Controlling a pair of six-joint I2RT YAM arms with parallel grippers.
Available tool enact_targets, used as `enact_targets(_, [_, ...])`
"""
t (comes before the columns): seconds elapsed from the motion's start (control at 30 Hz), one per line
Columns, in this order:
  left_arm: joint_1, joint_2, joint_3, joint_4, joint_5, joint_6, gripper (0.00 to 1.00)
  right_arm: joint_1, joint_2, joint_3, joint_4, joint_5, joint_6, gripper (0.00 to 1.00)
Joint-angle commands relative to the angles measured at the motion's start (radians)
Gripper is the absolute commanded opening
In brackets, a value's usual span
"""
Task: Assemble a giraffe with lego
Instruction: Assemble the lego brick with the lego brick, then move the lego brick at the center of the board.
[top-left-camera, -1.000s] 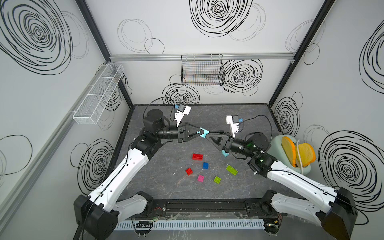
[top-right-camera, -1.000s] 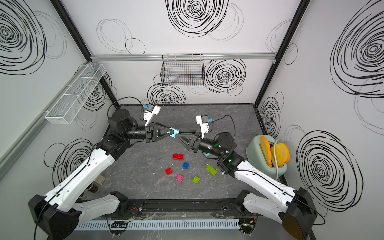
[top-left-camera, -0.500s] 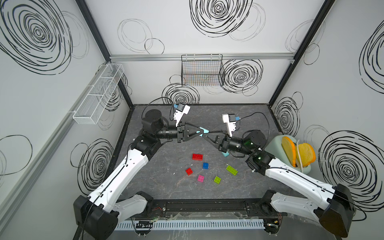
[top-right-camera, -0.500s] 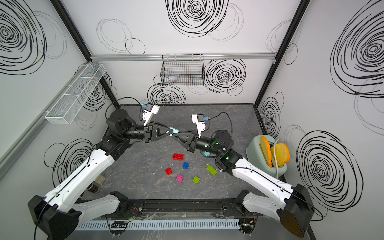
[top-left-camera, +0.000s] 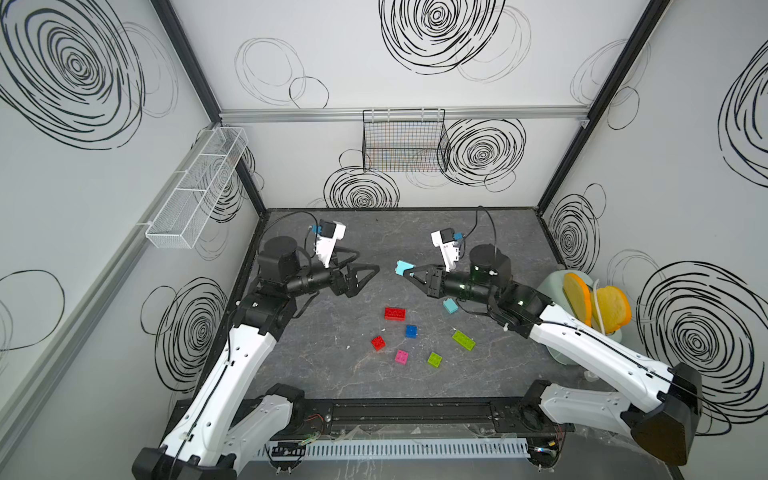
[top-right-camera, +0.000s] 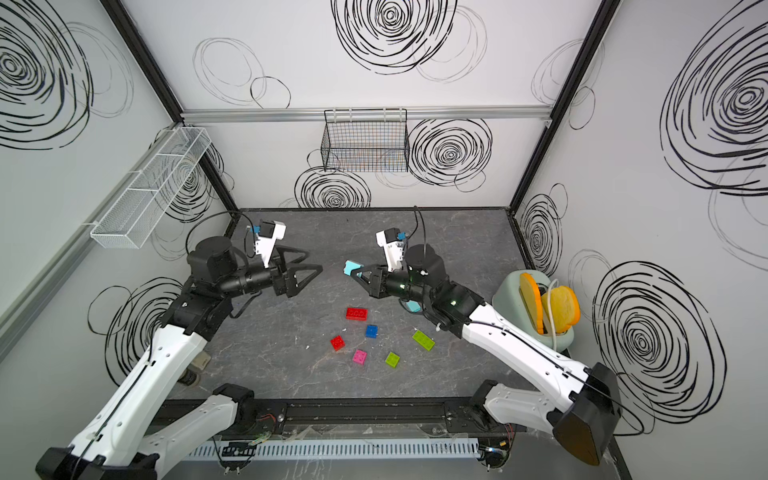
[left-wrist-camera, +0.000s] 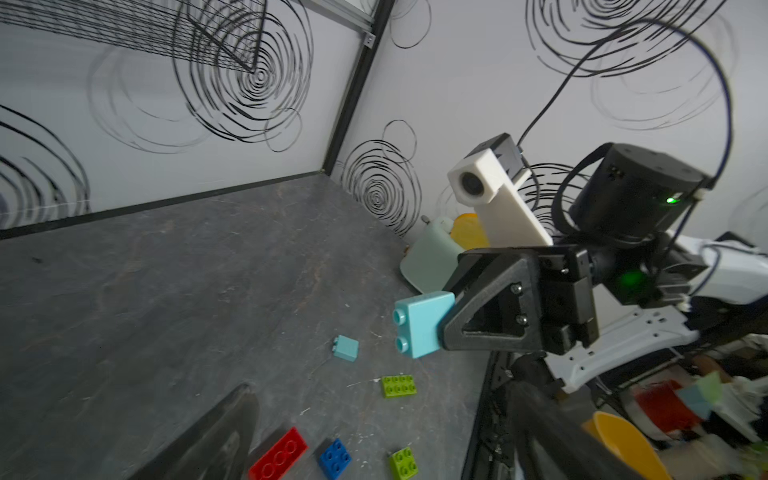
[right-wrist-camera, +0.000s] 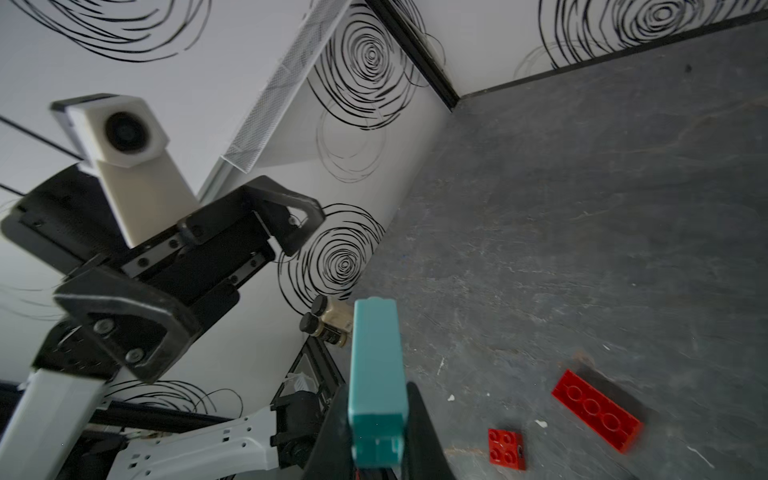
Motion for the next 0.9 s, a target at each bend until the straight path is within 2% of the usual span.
enact_targets(0.0, [0.053, -0.061, -0.074, -0.092, -0.208, 0.226, 0.98, 0.011, 0.090, 0.064, -0.298, 0.100, -0.021, 0.00])
enact_targets(0.1, [0.087, -0.111, -0.142, -0.075, -0.286, 0.278, 0.98, 0.018, 0.172, 0.092, -0.346, 0.131, 0.009, 0.00])
enact_targets(0.3, [0.124, -0.162, -0.229, -0.054, -0.344, 0.354, 0.98, 0.044, 0.356, 0.186, -0.456, 0.216, 0.117, 0.00])
enact_targets(0.47, [0.104, -0.183, -0.254, -0.036, -0.406, 0.348, 0.98, 0.093, 0.526, 0.302, -0.531, 0.264, 0.157, 0.00])
enact_targets(0.63, [0.096, -0.198, -0.257, -0.019, -0.440, 0.301, 0.98, 0.141, 0.714, 0.508, -0.683, 0.312, 0.195, 0.00])
enact_targets(0.87, [0.085, -0.210, -0.255, -0.029, -0.471, 0.301, 0.98, 0.153, 0.816, 0.639, -0.816, 0.354, 0.283, 0.00])
